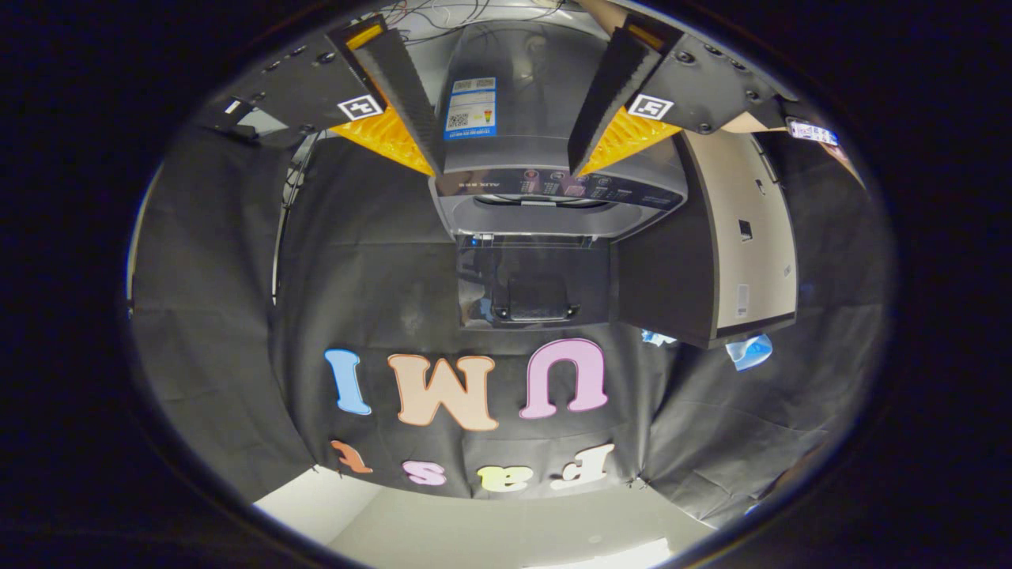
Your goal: Put the clothes into the washing machine and then close the washing machine lid.
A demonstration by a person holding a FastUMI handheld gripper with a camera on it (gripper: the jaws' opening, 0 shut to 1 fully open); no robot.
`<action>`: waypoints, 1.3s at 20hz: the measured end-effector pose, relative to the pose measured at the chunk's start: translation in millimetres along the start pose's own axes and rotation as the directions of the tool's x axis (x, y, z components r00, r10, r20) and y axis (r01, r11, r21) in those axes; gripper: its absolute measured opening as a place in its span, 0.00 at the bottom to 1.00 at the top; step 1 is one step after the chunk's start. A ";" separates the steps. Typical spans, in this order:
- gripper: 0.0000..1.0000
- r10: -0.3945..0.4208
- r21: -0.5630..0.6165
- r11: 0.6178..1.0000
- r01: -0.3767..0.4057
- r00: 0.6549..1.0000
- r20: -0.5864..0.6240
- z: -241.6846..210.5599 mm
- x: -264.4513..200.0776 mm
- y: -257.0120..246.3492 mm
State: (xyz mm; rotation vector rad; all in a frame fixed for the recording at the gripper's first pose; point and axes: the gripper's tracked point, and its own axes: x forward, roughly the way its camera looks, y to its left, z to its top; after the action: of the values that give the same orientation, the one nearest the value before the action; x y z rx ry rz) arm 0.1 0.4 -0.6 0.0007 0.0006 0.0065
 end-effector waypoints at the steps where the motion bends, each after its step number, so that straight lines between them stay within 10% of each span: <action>1: 0.96 0.000 0.001 1.000 0.000 1.000 0.000 -0.1 0.5 -0.2; 9: 0.96 0.025 0.026 0.999 -0.026 0.999 0.033 32.2 28.1 28.3; 20: 0.96 0.428 0.183 0.882 -0.435 0.900 0.080 253.9 150.0 274.7; 26: 0.96 0.534 0.159 0.839 -0.520 0.844 -0.059 279.8 190.3 373.8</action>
State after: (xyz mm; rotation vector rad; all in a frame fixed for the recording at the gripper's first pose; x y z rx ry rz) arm 188.2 375.3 279.3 0.1393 0.1029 0.5646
